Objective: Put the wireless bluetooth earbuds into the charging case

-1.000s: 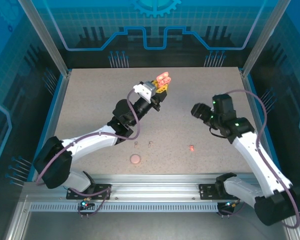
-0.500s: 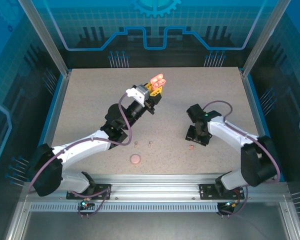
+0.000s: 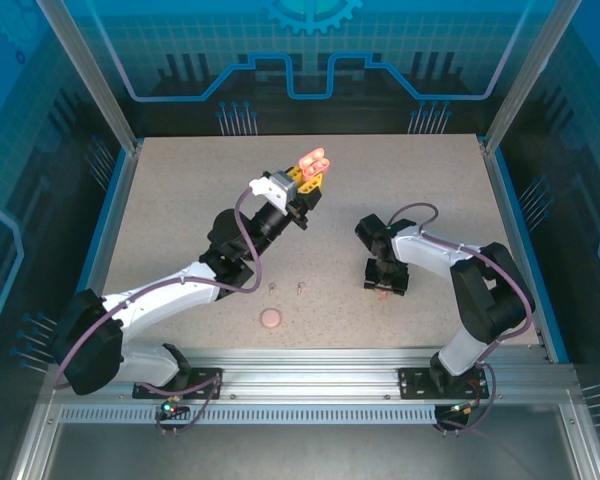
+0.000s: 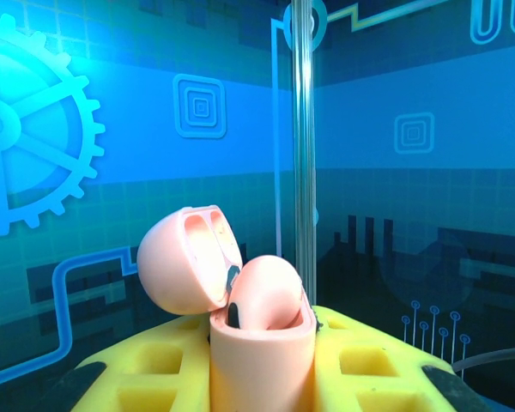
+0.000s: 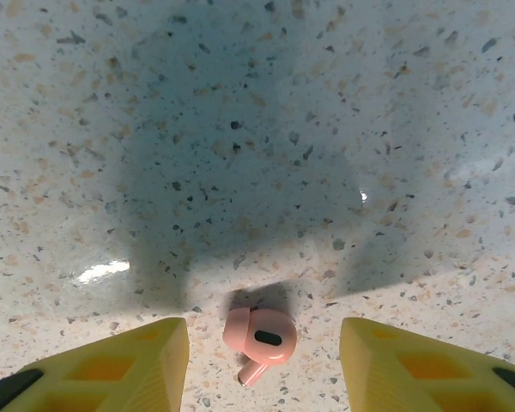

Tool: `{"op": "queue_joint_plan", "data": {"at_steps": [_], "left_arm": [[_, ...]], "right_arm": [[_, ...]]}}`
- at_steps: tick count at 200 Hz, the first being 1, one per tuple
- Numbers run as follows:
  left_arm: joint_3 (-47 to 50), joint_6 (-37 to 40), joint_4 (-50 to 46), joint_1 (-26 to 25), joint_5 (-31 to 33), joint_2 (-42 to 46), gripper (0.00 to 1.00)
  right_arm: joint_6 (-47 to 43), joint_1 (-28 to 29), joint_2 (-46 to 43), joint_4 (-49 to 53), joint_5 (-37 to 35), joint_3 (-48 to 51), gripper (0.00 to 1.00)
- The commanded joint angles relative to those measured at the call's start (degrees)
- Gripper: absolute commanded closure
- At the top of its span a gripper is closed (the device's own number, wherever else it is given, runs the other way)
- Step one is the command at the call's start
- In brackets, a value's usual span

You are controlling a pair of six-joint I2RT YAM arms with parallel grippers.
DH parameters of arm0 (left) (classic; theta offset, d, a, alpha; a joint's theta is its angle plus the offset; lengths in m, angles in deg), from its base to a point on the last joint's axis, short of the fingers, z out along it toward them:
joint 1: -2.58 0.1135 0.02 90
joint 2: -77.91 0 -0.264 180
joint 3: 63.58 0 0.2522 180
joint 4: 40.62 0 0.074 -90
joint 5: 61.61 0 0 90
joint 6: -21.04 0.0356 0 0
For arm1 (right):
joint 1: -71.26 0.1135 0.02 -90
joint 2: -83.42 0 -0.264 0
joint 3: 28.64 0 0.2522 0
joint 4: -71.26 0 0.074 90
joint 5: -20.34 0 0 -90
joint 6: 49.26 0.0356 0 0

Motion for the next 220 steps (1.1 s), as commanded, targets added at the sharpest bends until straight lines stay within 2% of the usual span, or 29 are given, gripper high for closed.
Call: {"op": "queue_joint_plan", "data": {"at_steps": [1, 102, 220], "left_arm": [[1.15, 0.20, 2.78, 0.45, -0.10, 2.02, 1.00], [1.21, 0.23, 3.13, 0.71, -0.45, 1.85, 1.00], [1.04, 0.39, 3.39, 0.85, -0.59, 1.34, 1.00]], "right_arm": [[-0.04, 0.87, 1.19, 1.06, -0.87, -1.01, 0.50], [1.45, 0.81, 1.76, 0.29, -3.04, -0.22, 0.54], [4.54, -0.98, 1.67, -2.58, -0.14, 2.02, 0.58]]}}
